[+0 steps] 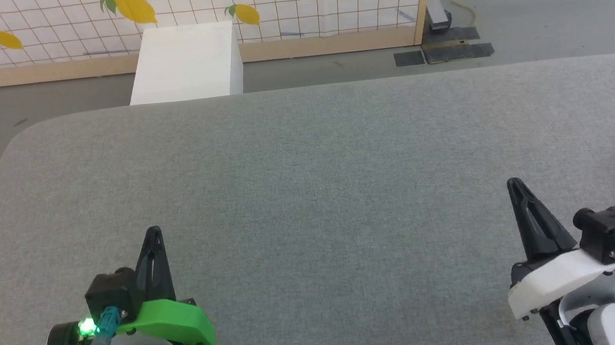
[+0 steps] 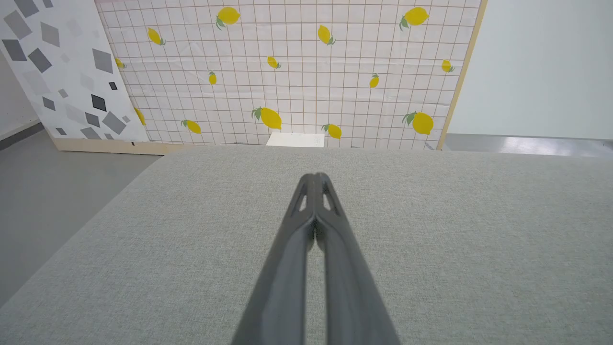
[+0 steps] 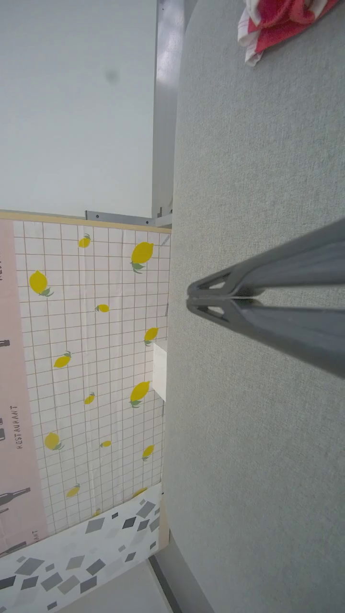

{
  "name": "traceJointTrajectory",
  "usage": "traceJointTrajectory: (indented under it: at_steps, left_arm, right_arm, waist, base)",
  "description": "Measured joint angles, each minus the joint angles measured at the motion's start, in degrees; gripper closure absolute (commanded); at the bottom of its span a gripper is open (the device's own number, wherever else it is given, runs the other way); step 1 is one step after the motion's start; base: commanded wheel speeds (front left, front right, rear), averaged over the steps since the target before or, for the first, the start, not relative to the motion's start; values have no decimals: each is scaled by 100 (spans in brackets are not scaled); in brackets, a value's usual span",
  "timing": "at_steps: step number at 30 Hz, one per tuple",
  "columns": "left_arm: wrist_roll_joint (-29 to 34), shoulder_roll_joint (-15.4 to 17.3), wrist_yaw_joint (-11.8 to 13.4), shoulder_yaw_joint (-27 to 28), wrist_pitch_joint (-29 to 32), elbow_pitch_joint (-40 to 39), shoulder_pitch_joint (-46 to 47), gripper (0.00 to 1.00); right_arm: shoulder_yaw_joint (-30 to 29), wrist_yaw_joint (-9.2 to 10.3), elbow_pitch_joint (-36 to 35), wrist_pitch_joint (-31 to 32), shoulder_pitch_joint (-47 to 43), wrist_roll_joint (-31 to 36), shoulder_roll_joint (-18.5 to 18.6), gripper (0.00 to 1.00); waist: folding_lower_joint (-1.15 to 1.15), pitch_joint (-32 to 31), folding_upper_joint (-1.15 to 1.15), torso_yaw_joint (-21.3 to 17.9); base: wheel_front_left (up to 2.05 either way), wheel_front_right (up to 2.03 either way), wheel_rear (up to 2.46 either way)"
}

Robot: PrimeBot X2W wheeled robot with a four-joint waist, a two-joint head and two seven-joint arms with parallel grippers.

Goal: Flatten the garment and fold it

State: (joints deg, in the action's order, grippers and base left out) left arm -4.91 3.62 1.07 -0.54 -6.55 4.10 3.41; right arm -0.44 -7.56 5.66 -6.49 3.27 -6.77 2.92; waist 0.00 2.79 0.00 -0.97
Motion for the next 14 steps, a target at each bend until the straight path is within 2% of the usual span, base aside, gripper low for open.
traceJointTrajectory:
  at_steps: [14]
  left_arm:
    - [81, -11, -4, 7, 170, -98, -73, 100]
  right_arm:
    - [9, 0, -121, 153, -87, 159, 0, 100]
  waist:
    - [0, -69, 0, 24]
  base:
    - [0, 0, 0]
